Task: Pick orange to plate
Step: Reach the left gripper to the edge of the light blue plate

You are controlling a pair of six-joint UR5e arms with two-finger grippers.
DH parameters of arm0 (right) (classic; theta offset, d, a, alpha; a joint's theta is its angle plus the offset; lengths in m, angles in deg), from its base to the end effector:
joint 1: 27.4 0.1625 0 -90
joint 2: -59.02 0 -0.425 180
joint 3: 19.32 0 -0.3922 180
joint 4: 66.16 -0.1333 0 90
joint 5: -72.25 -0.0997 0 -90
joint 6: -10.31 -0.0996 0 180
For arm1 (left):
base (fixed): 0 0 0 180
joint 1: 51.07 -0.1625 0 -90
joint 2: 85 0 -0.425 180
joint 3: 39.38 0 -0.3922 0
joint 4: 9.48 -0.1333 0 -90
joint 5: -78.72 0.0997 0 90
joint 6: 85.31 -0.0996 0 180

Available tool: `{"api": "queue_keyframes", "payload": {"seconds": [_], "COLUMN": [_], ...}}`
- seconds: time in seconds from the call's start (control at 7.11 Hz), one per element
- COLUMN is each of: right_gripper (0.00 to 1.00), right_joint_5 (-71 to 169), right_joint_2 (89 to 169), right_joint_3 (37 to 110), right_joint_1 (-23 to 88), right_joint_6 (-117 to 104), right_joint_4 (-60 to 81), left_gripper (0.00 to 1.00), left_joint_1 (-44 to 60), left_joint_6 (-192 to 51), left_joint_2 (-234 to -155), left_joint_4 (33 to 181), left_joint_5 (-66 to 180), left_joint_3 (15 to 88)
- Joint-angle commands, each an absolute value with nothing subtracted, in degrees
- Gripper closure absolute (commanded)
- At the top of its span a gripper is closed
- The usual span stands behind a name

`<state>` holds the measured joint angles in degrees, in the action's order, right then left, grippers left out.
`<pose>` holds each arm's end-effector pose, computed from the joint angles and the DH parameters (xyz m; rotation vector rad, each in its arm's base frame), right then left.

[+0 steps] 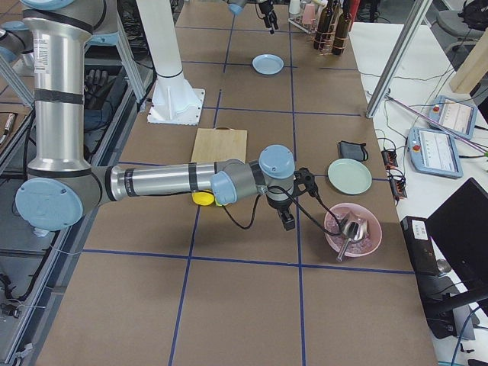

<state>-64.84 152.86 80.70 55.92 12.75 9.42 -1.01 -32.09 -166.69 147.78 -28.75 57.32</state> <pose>0.0043 -0.4824 0.5727 0.3096 -0.8273 -0.2964 0.2149 -0.4178 0.5424 0.5837 1.0101 -0.0302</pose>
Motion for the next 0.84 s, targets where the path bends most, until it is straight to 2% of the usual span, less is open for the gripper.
{"api": "queue_keyframes", "payload": {"seconds": [0.0, 0.14, 0.28, 0.42, 0.7], "right_gripper": [0.00, 0.00, 0.00, 0.00, 0.00], "right_joint_5": [-64.86, -64.86, -64.77, -64.77, -64.77], "right_joint_2": [152.97, 152.97, 152.97, 152.97, 153.06], "right_joint_3": [80.79, 80.79, 80.79, 80.79, 80.70], "right_joint_1": [55.92, 55.92, 55.92, 56.01, 56.01], "right_joint_6": [12.86, 12.95, 12.95, 12.95, 12.95], "right_joint_4": [9.42, 9.34, 9.33, 9.33, 9.42], "left_gripper": [0.02, 0.26, 0.43, 0.47, 0.49], "left_joint_1": [-10.43, -10.81, -10.90, -10.90, -10.90], "left_joint_6": [-23.20, -22.30, -22.38, -22.30, -22.30], "left_joint_2": [-167.26, -168.57, -170.06, -170.95, -171.75], "left_joint_4": [147.75, 147.66, 147.49, 147.49, 147.40], "left_joint_5": [-16.94, -15.78, -15.76, -15.76, -15.85], "left_joint_3": [55.21, 53.28, 51.70, 50.98, 50.72]}}
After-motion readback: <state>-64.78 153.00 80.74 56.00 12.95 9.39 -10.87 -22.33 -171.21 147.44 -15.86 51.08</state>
